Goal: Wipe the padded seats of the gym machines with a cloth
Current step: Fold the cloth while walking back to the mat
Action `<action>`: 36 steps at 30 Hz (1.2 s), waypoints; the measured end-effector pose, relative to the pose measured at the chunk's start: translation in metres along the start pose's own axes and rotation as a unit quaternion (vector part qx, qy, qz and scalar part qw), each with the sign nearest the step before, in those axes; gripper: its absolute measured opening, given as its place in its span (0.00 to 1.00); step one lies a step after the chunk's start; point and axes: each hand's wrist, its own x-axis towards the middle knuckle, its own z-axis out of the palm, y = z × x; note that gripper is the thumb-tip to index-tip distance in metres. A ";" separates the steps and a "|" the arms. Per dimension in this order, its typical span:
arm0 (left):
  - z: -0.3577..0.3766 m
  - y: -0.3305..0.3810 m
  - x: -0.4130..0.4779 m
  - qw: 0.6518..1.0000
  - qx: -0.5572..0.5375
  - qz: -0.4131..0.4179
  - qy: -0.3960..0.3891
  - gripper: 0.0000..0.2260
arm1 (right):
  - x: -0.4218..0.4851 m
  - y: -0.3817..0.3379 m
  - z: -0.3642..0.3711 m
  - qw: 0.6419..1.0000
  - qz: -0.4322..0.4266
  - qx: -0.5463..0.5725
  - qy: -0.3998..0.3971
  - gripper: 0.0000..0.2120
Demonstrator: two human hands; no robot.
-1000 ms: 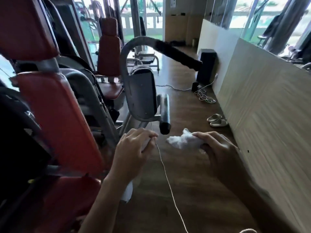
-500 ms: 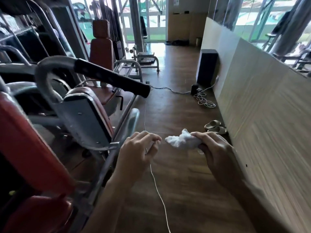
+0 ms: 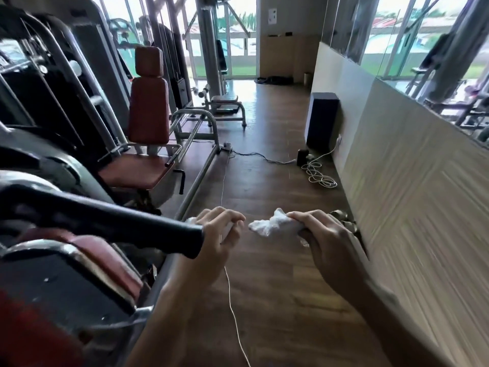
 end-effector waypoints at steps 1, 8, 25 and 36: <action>0.003 -0.003 0.008 1.000 0.008 -0.004 0.005 0.07 | 0.007 0.004 0.001 1.000 -0.001 0.002 -0.002 0.16; 0.028 -0.016 0.060 1.000 0.015 -0.013 0.022 0.07 | 0.061 0.041 0.010 1.000 0.000 0.002 0.012 0.15; 0.162 -0.046 0.302 0.992 0.050 -0.069 0.091 0.10 | 0.289 0.250 0.036 0.997 -0.052 0.053 -0.028 0.16; 0.282 -0.107 0.490 0.996 0.057 -0.042 0.055 0.03 | 0.456 0.394 0.078 0.997 -0.033 0.063 -0.021 0.17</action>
